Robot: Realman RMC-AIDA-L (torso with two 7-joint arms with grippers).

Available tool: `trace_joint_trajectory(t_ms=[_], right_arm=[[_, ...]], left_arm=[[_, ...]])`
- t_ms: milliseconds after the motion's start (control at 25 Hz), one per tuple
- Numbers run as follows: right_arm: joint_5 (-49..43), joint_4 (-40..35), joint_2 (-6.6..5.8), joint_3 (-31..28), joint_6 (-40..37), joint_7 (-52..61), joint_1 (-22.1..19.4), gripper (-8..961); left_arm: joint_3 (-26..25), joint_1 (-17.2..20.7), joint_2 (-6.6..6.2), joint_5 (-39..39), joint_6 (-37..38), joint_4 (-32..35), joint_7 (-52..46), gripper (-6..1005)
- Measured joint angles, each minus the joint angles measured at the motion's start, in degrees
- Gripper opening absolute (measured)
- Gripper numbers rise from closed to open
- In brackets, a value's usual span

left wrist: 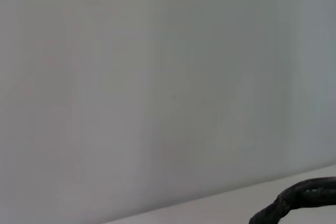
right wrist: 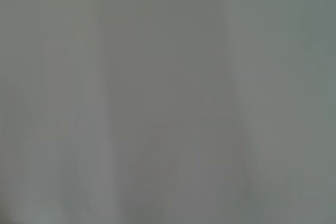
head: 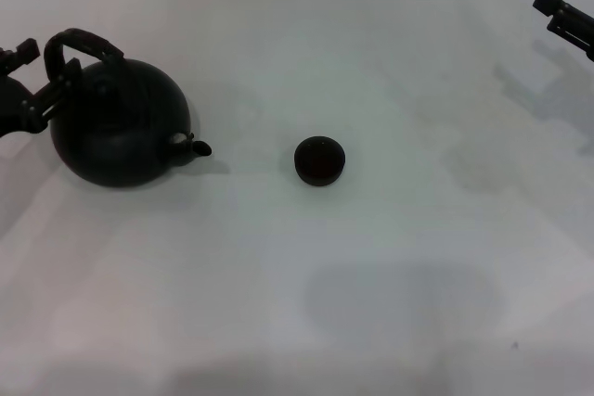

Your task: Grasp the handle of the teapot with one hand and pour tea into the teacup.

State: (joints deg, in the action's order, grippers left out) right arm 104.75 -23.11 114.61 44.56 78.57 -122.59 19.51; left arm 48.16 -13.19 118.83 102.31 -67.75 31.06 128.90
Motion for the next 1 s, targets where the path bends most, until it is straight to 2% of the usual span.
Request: trace_joint_trajectory(t_ms=[280, 480, 720, 760, 800, 1000], right_arm=[[0.0, 0.0, 0.0, 0.0, 0.4, 0.3, -0.3, 854], [-0.1, -0.3, -0.01, -0.3, 0.5, 0.4, -0.6, 853], [-0.1, -0.9, -0.24, -0.6, 0.6, 0.3, -1.3, 853], [0.0, -1.1, -0.26, -0.6, 0.6, 0.2, -1.4, 852], [0.1, -1.5, -0.27, -0.6, 0.6, 0.1, -1.5, 852], [0.1, -2.0, -0.26, -0.6, 0.5, -0.6, -1.6, 852]], left_arm=[[0.0, 1.5, 0.07, 2.3, -4.0, 0.2, 2.5, 663], [-0.9, 3.7, -0.05, 2.8, -7.5, 0.5, 3.6, 788], [-4.5, 7.3, -0.05, 2.9, -11.2, 0.6, 4.3, 786], [-8.5, 9.3, 0.08, 2.9, -12.9, 0.3, 5.0, 785], [-9.3, 9.7, 0.09, 3.0, -13.2, 0.2, 5.0, 785], [-21.9, 11.9, 0.04, 3.5, -16.2, -3.1, 5.6, 783]])
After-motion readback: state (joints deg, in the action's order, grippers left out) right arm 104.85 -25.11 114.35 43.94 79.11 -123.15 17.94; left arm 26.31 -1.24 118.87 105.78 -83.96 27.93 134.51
